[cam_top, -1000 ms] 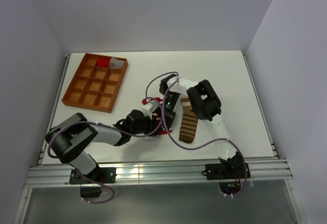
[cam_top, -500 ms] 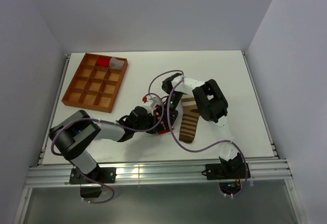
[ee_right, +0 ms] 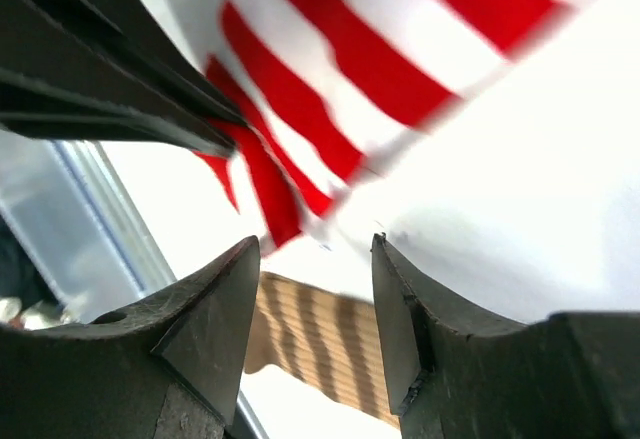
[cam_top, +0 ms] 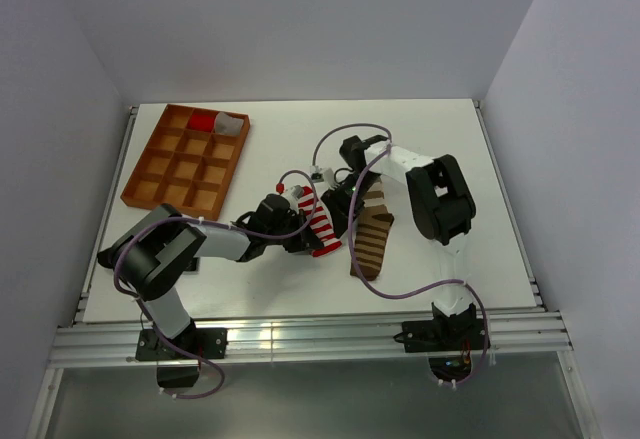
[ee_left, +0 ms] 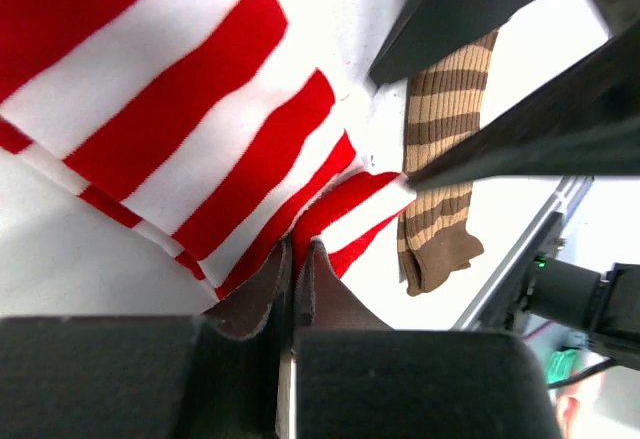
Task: Roll the socks
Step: Roll the sock at the center of the board.
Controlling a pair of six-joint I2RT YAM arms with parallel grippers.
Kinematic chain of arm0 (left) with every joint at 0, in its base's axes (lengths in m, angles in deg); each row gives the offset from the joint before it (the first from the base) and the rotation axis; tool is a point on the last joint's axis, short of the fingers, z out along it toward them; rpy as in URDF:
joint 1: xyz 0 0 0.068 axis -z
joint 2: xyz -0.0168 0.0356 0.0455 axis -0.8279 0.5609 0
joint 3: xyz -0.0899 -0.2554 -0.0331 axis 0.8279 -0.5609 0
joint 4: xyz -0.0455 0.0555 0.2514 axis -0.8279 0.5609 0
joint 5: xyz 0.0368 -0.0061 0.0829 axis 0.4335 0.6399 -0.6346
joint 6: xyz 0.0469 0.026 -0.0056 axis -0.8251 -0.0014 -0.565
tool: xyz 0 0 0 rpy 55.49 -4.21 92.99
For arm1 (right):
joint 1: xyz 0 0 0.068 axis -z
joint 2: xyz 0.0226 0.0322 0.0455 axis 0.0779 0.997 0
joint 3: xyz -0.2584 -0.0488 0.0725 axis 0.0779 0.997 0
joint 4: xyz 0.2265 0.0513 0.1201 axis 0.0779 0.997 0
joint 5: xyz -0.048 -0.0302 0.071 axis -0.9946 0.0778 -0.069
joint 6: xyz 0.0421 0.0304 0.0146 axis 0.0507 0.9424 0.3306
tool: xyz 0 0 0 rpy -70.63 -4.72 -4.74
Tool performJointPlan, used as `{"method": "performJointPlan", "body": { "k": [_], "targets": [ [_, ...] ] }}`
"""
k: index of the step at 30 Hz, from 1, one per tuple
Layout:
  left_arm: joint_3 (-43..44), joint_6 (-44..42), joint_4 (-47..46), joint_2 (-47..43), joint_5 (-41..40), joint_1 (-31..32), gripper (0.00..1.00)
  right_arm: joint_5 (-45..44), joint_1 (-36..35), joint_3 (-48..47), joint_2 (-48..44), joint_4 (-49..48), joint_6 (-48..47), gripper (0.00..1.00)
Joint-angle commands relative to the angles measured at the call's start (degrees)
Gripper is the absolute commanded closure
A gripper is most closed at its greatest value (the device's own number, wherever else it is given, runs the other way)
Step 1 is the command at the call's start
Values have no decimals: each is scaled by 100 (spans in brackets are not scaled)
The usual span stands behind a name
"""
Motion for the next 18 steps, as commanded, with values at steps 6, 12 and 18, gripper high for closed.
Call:
{"method": "performJointPlan", "body": {
  "k": [6, 12, 18],
  "targets": [
    [-105, 477, 1355, 291, 278, -303, 100, -61, 326, 670, -1102, -936, -158, 44],
    [45, 723, 1899, 343, 384, -356, 100, -34, 326, 1382, -1797, -1209, -983, 46],
    [89, 970, 2120, 607, 813, -453, 100, 45, 256, 2410, -2921, -1902, -1582, 44]
  ]
}}
